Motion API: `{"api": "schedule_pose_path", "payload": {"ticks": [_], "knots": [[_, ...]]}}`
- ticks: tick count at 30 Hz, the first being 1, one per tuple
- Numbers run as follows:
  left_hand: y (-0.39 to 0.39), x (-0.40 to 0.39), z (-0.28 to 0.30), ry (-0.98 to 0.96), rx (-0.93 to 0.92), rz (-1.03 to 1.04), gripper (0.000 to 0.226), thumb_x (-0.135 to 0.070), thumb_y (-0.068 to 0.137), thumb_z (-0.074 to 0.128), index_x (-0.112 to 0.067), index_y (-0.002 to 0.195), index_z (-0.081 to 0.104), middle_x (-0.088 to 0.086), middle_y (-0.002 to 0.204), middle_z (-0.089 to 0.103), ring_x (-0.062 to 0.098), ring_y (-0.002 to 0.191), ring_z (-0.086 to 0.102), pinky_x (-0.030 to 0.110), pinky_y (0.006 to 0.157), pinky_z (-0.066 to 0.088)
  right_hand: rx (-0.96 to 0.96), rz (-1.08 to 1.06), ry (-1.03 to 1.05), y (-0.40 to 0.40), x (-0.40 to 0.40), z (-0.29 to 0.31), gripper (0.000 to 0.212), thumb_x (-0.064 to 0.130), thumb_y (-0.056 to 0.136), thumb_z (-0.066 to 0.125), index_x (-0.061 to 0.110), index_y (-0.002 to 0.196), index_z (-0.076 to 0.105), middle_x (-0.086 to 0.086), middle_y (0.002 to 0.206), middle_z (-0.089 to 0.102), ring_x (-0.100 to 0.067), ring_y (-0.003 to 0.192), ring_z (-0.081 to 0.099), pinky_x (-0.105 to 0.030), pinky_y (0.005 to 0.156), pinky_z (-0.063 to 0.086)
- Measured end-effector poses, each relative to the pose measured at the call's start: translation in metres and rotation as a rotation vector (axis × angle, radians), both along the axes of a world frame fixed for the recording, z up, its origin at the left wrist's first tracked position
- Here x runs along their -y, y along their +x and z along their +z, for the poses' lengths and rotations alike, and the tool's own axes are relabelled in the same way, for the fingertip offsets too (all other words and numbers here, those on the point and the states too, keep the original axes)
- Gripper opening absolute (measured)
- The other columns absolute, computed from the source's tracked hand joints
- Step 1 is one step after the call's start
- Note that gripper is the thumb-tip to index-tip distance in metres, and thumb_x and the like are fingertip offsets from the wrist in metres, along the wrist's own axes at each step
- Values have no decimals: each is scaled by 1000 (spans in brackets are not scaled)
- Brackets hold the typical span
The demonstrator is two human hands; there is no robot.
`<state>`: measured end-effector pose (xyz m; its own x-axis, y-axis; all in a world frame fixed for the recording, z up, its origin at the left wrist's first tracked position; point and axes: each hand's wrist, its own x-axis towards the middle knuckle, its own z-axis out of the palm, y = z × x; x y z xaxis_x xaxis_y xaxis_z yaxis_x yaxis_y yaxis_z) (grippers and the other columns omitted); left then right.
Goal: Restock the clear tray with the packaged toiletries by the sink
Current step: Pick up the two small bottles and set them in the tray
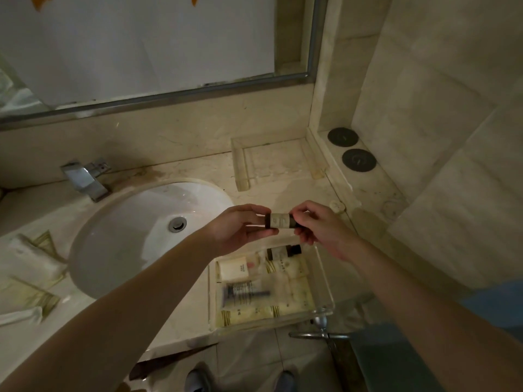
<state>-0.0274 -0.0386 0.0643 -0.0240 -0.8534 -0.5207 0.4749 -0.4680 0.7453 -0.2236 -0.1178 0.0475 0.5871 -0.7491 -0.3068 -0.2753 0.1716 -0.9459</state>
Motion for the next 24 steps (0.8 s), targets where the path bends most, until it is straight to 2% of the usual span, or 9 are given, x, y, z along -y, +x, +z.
{"api": "schedule_pose_path", "payload": {"ticks": [3, 8, 15, 18, 20, 22, 24], "knots": [[-5, 1, 3, -20, 60, -43, 17, 14, 87, 51, 3, 95, 61, 22, 100, 66, 34, 90, 68, 29, 77, 60, 7, 29, -17, -10, 3, 4, 13, 12, 94, 55, 6, 103, 63, -14, 77, 64, -18, 59, 58, -27, 52, 46], [-13, 2, -6, -15, 57, -62, 20, 18, 85, 48, 3, 91, 61, 21, 97, 65, 35, 95, 65, 37, 83, 58, -31, 74, -48, -24, 3, 1, 13, 5, 88, 62, 8, 100, 64, -11, 79, 69, -16, 60, 61, -27, 54, 48], [-18, -6, -31, 68, 124, -129, 18, 17, 83, 55, 8, 97, 61, 26, 104, 63, 39, 102, 64, 40, 88, 56, -210, 157, -99, -30, -4, -26, 24, 0, 78, 72, 10, 97, 62, -6, 78, 69, -13, 61, 61, -26, 55, 49], [-18, -7, -42, 111, 192, -140, 18, 17, 83, 56, 9, 97, 62, 26, 104, 64, 36, 97, 66, 37, 84, 58, -305, 189, -219, -27, -6, -39, 23, 8, 77, 75, 15, 96, 65, 0, 84, 69, -12, 70, 63, -28, 65, 54], [-18, -7, -48, 149, 286, -142, 19, 14, 83, 59, 11, 102, 61, 28, 105, 63, 34, 93, 68, 35, 82, 59, -375, 221, -330, -26, -7, -45, 22, 16, 77, 76, 17, 97, 68, 5, 89, 67, -7, 77, 61, -28, 72, 53], [-19, -8, -53, 172, 375, -156, 18, 12, 82, 61, 8, 100, 61, 27, 98, 65, 33, 87, 69, 34, 80, 60, -437, 271, -428, -23, -9, -49, 23, 22, 79, 74, 16, 101, 70, 6, 90, 62, 2, 72, 52, -19, 64, 43], [-20, -9, -57, 182, 465, -188, 17, 12, 79, 66, 4, 93, 62, 23, 86, 66, 29, 79, 69, 34, 79, 60, -480, 308, -479, -19, -11, -54, 27, 25, 80, 73, 14, 104, 70, 4, 91, 63, 3, 68, 49, -16, 60, 38]]}}
